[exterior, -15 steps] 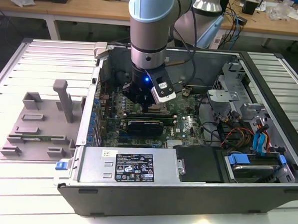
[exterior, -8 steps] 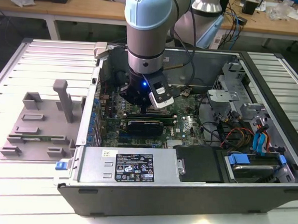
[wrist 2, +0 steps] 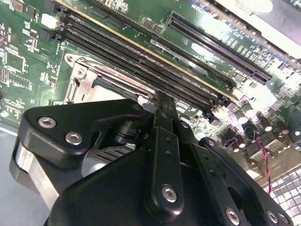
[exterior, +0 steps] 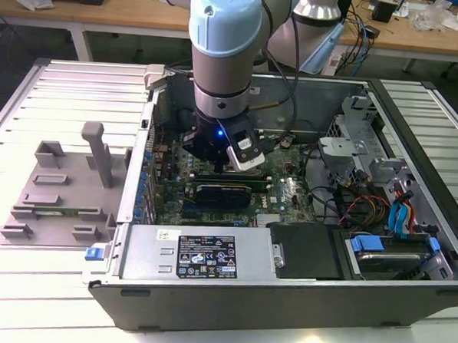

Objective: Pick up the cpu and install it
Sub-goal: 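Install the second cpu locking lever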

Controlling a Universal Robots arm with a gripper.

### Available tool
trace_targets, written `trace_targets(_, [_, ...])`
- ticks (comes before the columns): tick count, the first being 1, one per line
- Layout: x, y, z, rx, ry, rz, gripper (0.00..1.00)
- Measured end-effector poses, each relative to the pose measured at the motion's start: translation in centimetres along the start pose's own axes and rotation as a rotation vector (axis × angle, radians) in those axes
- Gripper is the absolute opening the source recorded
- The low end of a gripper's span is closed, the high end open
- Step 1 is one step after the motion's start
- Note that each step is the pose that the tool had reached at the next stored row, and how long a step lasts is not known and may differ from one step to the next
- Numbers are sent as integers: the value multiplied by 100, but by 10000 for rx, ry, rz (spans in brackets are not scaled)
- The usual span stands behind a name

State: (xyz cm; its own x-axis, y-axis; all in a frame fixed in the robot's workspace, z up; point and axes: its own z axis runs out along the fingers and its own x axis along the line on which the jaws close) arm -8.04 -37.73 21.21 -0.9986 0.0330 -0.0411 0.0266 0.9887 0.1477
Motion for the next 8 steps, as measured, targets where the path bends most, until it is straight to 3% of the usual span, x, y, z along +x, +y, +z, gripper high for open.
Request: trace_targets(8, [5, -62, -9, -100, 22, -165, 11])
